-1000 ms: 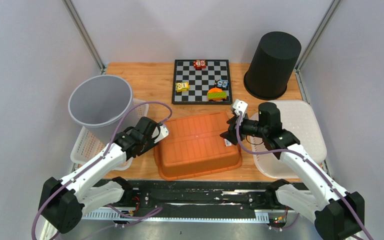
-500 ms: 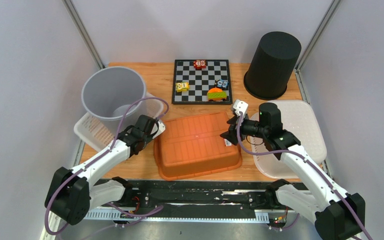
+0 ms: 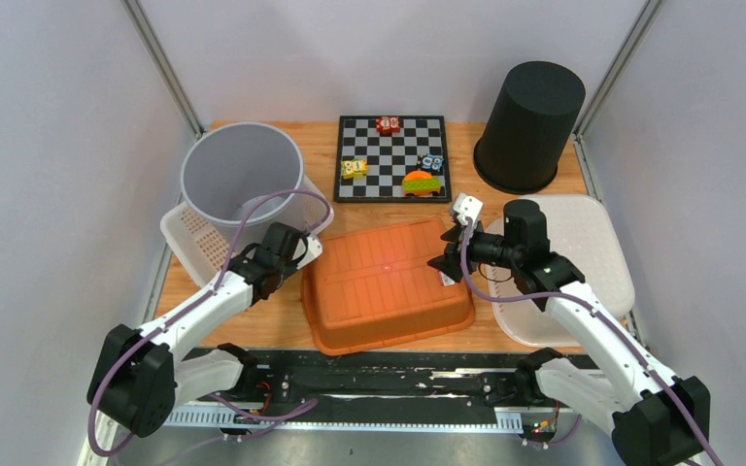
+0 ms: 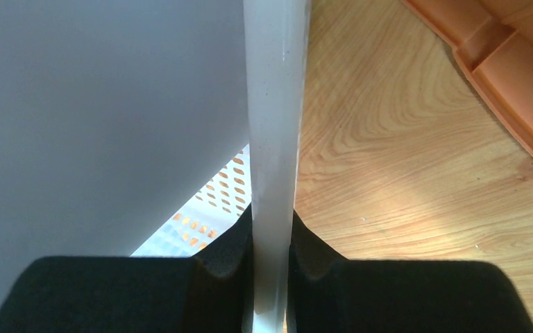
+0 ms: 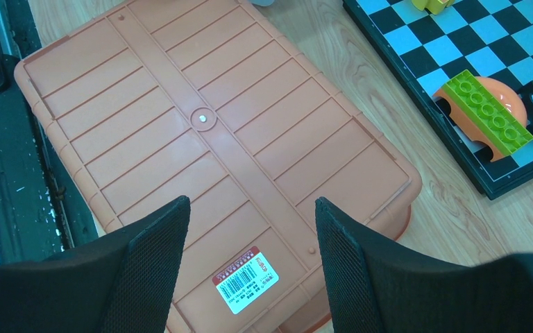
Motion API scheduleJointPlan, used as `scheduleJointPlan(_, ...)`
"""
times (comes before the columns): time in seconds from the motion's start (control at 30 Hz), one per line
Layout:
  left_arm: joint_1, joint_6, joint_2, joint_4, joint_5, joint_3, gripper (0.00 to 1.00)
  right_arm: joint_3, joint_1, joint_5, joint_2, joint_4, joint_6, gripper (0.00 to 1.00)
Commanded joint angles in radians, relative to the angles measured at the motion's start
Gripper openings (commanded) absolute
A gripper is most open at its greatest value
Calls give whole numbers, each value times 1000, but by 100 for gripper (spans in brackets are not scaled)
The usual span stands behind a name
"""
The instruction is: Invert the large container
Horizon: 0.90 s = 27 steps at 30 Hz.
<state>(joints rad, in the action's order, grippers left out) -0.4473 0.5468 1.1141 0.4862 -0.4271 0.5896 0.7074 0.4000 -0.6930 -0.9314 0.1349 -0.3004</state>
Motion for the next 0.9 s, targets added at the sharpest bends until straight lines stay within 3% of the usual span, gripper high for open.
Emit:
scheduleJointPlan(0.0,40,-14,-7,-5,-11,6,0,-16,13,-34,18,0,-13,69)
scheduleJointPlan(0.73,52,103,-79,-100,-95,162,0,7,13,4,15,24,-42,69)
scheduleJointPlan(0.87,51,125,-86,-65,-82,213,0,44,12,51,1,91,-69,69)
